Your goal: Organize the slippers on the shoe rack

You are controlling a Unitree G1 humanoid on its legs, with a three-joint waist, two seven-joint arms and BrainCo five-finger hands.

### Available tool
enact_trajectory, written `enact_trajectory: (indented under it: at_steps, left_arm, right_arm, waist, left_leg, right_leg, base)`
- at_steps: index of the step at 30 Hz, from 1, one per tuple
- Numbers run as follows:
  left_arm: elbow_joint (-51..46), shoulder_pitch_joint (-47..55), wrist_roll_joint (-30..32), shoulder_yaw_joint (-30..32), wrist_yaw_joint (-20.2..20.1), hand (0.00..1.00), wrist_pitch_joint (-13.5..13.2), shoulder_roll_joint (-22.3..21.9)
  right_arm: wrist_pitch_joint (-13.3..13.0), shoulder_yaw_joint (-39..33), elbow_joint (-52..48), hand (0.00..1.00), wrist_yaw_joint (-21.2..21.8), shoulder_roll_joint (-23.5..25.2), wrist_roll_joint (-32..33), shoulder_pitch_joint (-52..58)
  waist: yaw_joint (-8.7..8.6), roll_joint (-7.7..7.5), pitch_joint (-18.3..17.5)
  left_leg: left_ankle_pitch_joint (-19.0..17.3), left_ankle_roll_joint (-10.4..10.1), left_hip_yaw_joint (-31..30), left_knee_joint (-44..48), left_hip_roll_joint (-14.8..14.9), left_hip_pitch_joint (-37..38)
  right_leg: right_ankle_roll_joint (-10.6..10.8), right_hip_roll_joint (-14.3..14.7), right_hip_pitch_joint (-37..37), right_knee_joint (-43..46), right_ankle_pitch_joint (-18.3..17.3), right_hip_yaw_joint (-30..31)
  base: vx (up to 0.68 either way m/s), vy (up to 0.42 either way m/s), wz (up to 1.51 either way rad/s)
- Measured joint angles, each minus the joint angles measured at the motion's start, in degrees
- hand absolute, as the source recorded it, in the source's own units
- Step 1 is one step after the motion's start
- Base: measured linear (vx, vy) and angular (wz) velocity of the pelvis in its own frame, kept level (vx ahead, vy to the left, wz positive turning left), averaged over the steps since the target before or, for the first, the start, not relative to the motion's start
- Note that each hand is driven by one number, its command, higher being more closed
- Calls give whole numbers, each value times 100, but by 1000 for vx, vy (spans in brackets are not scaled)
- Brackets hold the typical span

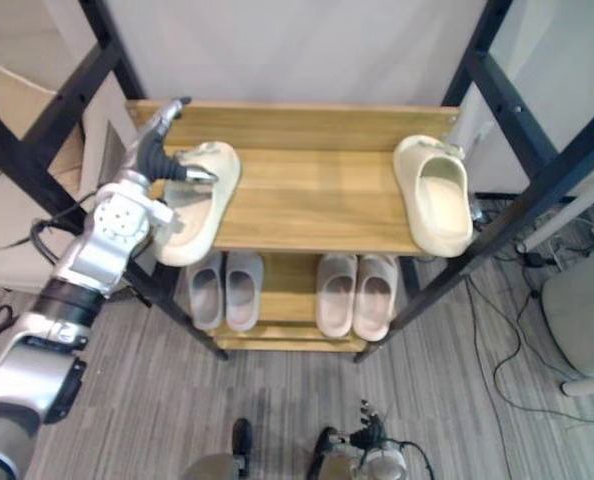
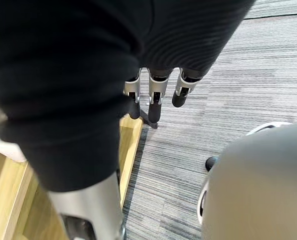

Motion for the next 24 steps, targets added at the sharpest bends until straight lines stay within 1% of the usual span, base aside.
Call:
enact_trajectory:
  at_steps: [5, 9, 19, 24]
  left_arm:
    - [-11, 1, -57, 37, 4, 0, 7, 0]
    - [-92, 19, -87, 275, 79, 0, 8, -1]
    - [-253, 186, -204, 365, 116, 0, 7, 0]
    - [-252, 198, -183, 396, 114, 0, 16, 1]
  right_arm:
    - [0, 7, 5, 0, -1, 0, -6, -13]
    - [0, 19, 22, 0, 0, -7, -14, -48]
    - [1, 50, 48, 0, 1, -30, -109, -55]
    - [1, 50, 48, 0, 1, -41, -109, -69]
  waist:
    - [18, 8, 6]
    - [33, 31, 58]
    - [46, 38, 62]
    - [49, 70, 93]
  left_leg:
    - [0, 0, -60, -4, -16, -4]
    - [0, 0, -73, -4, -24, 2]
    - [0, 1, -86, -4, -28, 1]
    - [0, 1, -79, -4, -24, -4]
  right_leg:
    - [-6, -25, 11, 41, -43, -57]
    - [-1, -43, 10, 82, -69, -72]
    - [-2, -45, 13, 85, -72, -83]
    - [-5, -45, 4, 89, -75, -82]
  base:
    - [35, -7, 6]
    - [7, -2, 2]
    - [0, 0, 0]
    - [0, 0, 0]
